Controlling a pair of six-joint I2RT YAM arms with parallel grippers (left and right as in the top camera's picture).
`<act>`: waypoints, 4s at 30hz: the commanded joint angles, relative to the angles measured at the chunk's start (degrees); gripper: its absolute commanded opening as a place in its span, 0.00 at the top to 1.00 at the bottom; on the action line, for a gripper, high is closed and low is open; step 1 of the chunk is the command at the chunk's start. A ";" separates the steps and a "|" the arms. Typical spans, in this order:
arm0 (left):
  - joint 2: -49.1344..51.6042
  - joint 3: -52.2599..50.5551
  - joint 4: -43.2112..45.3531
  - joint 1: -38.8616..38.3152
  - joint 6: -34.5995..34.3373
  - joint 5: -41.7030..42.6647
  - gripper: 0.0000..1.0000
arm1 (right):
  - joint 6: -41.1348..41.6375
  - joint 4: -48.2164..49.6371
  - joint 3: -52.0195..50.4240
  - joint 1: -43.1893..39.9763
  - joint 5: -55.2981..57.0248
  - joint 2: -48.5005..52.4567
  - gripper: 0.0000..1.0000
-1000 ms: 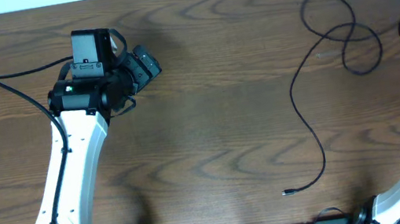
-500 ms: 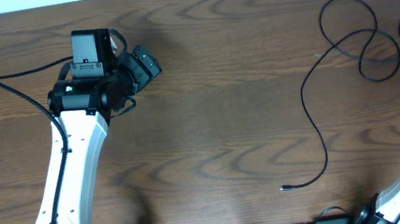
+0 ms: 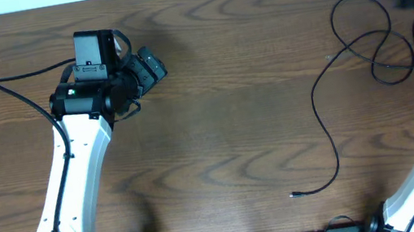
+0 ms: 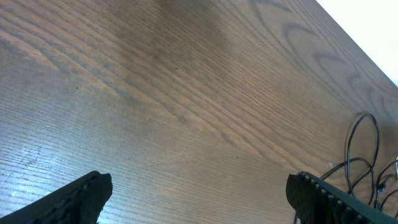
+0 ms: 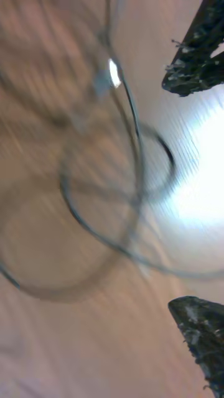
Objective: Untangle cables
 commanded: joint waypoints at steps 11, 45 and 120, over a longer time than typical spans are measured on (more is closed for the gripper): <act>0.55 0.24 -0.02 0.17 -0.07 -0.39 0.05 | 2.95 -9.77 -8.09 16.65 -1.49 -1.03 0.11; 0.55 0.24 -0.02 0.17 -0.07 -0.39 0.05 | 14.58 22.51 -44.22 26.40 11.98 -1.03 0.96; 0.55 0.24 -0.04 0.17 -0.07 -0.39 0.05 | -19.45 47.10 -44.35 9.27 4.00 -3.08 0.51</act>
